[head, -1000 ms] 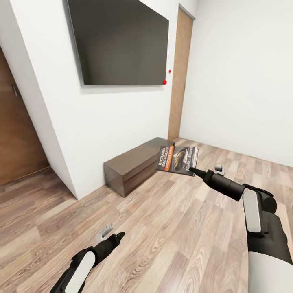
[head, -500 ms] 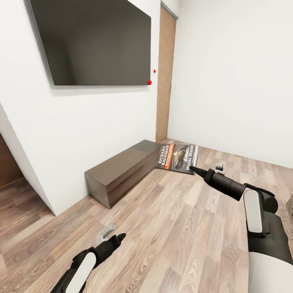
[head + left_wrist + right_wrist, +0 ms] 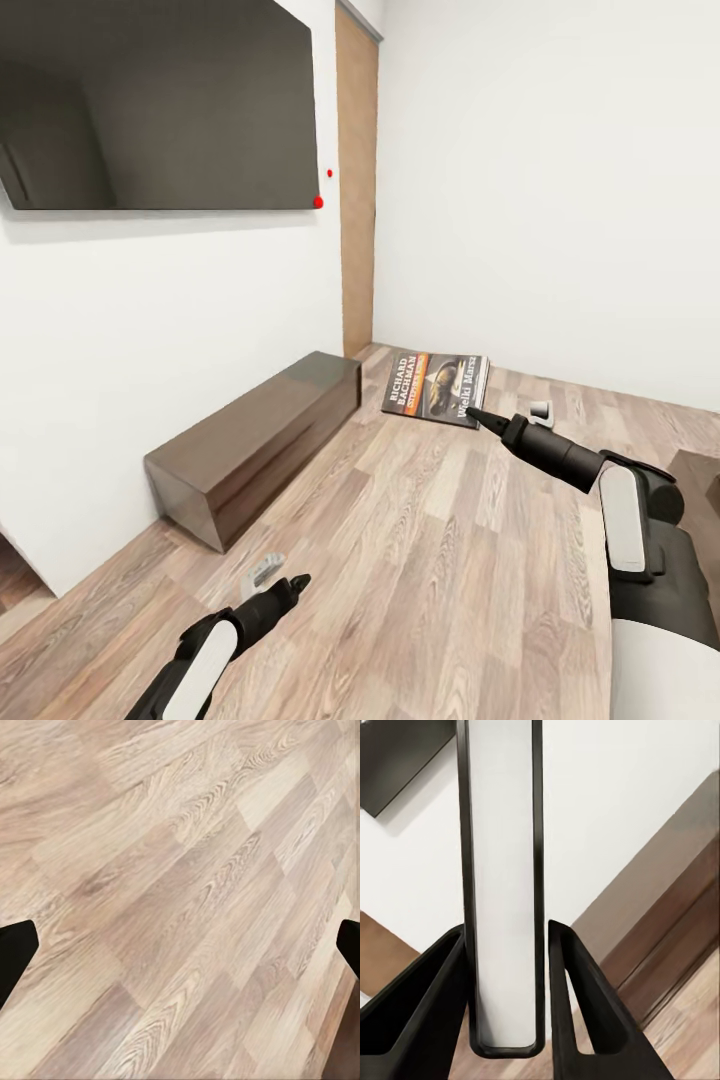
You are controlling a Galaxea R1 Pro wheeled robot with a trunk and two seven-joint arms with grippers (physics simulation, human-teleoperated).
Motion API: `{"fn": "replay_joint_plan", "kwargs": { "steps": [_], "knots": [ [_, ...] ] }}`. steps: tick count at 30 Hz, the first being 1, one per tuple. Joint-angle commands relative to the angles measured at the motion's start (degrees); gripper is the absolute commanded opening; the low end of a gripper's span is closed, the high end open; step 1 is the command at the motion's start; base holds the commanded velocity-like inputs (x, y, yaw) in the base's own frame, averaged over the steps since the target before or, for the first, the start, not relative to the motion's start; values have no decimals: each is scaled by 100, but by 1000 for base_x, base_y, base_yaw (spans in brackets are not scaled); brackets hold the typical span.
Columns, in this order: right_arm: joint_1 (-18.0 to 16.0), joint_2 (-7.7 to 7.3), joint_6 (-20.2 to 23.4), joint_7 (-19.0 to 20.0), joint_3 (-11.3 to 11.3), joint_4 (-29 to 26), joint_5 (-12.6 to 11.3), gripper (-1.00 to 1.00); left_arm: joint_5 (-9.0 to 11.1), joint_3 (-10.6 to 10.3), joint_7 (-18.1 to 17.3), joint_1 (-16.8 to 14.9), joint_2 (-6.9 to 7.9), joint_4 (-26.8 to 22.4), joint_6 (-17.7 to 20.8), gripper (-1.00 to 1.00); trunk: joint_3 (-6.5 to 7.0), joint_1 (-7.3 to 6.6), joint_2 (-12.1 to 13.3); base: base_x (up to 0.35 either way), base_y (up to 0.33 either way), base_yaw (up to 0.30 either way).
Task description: In the bedroom, move the book from the bed onto either nightstand, and place the two sandals side by side next to the bed.
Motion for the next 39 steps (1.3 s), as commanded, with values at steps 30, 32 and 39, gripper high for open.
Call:
{"fn": "replay_joint_plan", "kwargs": {
  "steps": [30, 32, 39],
  "knots": [
    [-7, 0, 35, 44, 1, -11, -18, -100, 63, 52, 65, 75, 83, -310, 0, 100, -6, 3, -3, 329, 0, -257],
    [-6, 2, 35, 44, 4, -11, -18, -100, 61, 62, 81, 86, 94, -339, -14, 100, -6, 3, -3, 329, 0, -257],
    [-7, 5, 35, 44, 6, -11, -17, -100, 66, 74, 98, 140, 108, -400, -220, 100, -6, 3, -3, 329, 0, -258]
  ]
}}
